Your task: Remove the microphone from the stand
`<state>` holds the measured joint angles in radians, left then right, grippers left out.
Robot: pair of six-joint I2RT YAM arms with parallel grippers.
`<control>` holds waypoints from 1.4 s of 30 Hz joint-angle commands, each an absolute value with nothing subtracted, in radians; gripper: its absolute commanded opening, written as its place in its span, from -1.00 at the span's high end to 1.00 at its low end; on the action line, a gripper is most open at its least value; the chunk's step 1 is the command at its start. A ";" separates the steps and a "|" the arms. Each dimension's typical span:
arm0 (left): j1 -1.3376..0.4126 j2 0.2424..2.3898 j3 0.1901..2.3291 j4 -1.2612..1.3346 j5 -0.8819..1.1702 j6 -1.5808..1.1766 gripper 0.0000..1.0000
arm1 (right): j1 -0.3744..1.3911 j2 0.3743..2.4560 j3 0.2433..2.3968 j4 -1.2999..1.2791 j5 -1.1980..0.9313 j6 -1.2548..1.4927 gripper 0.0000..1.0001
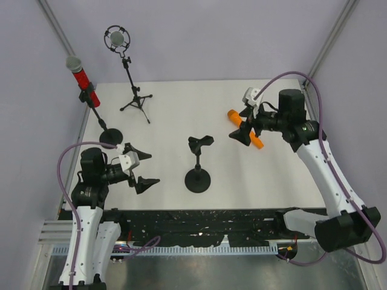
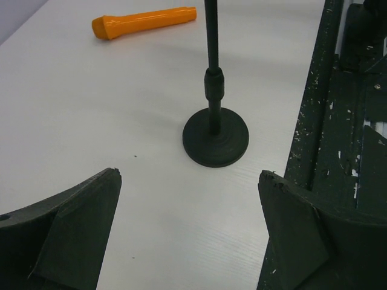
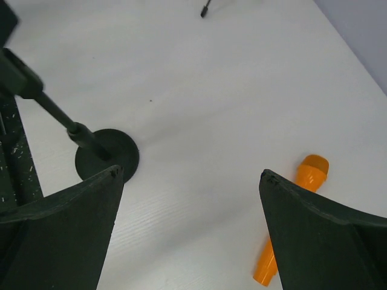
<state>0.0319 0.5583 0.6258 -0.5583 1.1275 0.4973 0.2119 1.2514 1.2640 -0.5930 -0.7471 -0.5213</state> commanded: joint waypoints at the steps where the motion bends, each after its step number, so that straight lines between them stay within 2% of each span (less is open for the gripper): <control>1: 0.017 0.610 0.681 -0.563 1.278 0.572 -0.99 | 0.271 1.099 1.189 -0.439 -0.913 -0.506 -0.93; 4: 0.009 0.664 0.704 -0.509 1.263 0.578 -0.99 | 0.345 1.065 1.128 -0.391 -0.919 -0.482 -0.92; 8: -0.087 0.732 0.701 -0.372 1.143 0.539 -0.99 | 0.419 1.049 1.030 -0.267 -0.919 -0.423 -0.92; 14: -0.201 0.837 0.687 -0.235 1.081 0.514 -0.99 | 0.456 1.071 0.873 0.088 -0.936 -0.257 -0.93; 18: -0.267 0.906 0.673 -0.125 1.081 0.477 -0.99 | 0.485 1.137 0.845 0.211 -0.943 -0.174 -0.95; 34: -0.356 1.166 0.701 0.244 1.167 0.264 -0.99 | 0.615 1.262 0.815 0.330 -0.962 -0.089 -1.00; 39: -0.364 1.192 0.643 0.466 1.167 0.086 -0.99 | 0.627 1.278 0.770 0.386 -0.956 -0.064 -0.89; 42: -0.367 1.189 0.618 0.506 1.167 0.051 -0.99 | 0.630 1.282 0.758 0.402 -0.950 -0.063 -0.82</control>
